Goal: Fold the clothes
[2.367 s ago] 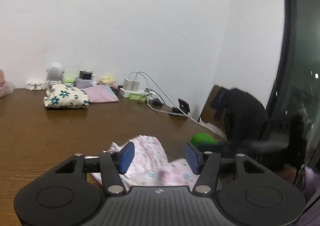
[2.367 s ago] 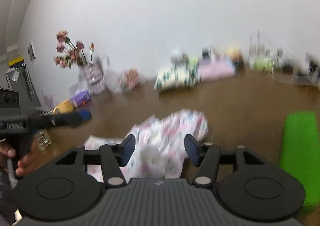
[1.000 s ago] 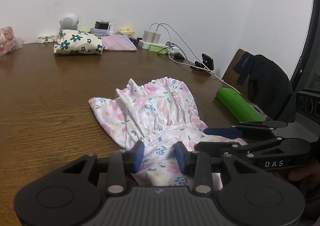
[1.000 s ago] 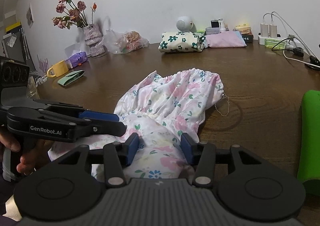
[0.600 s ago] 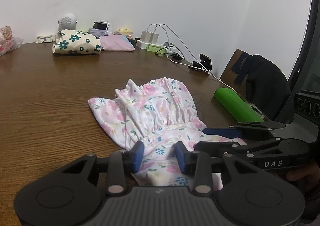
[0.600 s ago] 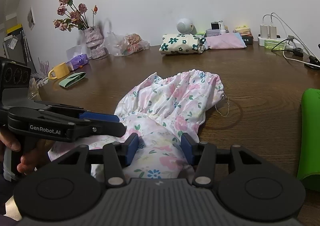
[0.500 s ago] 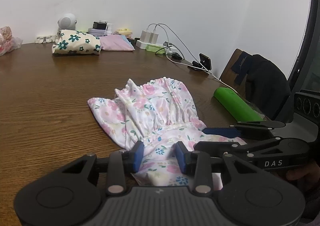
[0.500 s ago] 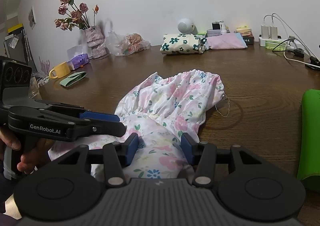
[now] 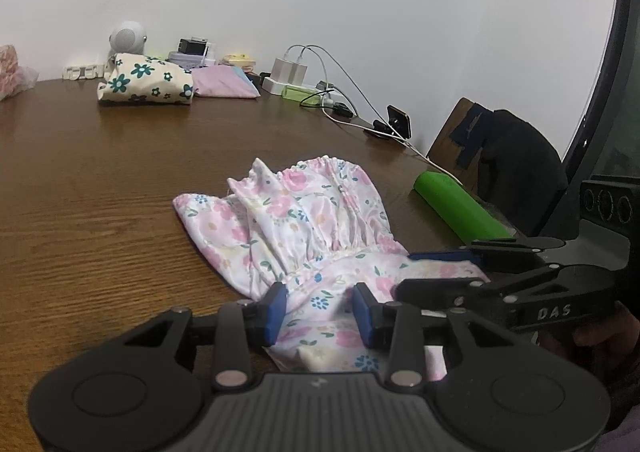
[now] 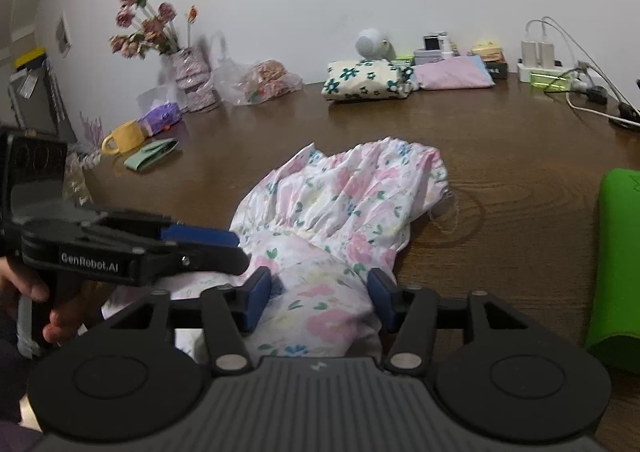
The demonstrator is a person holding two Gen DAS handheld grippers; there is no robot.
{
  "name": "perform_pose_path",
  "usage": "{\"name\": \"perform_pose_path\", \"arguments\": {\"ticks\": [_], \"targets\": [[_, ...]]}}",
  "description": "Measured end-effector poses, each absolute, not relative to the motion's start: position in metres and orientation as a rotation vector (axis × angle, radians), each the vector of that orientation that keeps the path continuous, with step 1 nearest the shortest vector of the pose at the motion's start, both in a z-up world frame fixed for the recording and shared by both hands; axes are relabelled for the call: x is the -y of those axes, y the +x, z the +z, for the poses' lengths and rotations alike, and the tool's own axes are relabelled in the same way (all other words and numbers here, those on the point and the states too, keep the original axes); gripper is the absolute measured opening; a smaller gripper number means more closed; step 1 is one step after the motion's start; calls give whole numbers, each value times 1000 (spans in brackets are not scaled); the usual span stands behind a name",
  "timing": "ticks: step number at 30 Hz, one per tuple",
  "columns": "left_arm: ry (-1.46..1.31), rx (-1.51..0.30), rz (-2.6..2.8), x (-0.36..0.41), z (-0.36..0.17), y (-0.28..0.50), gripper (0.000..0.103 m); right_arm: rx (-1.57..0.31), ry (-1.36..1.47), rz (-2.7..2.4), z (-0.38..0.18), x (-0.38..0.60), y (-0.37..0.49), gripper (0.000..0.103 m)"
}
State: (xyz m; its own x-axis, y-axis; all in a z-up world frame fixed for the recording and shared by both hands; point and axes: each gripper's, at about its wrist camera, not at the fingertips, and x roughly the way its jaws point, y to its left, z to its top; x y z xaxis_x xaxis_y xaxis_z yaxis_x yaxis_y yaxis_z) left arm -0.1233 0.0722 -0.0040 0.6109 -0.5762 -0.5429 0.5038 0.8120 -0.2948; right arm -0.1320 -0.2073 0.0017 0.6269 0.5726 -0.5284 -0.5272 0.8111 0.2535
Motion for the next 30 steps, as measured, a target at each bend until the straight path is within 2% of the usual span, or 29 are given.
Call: {"name": "perform_pose_path", "arguments": {"ticks": [16, 19, 21, 22, 25, 30], "targets": [[-109, -664, -625, -71, -3, -126, 37, -627, 78, 651, -6, 205, -135, 62], [-167, -667, -629, -81, 2, -121, 50, -632, 89, 651, 0, 208, -134, 62], [-184, -656, -599, -88, 8, -115, 53, -599, 118, 657, 9, 215, -133, 62], [-187, -648, -579, -91, 12, -110, 54, -583, 142, 654, 15, 220, -130, 64], [-194, -637, -518, -96, 21, -94, 66, -556, 168, 596, 27, 228, -111, 71], [-193, -627, -550, -97, 34, -88, 64, -538, 154, 594, 35, 235, -95, 71]]}}
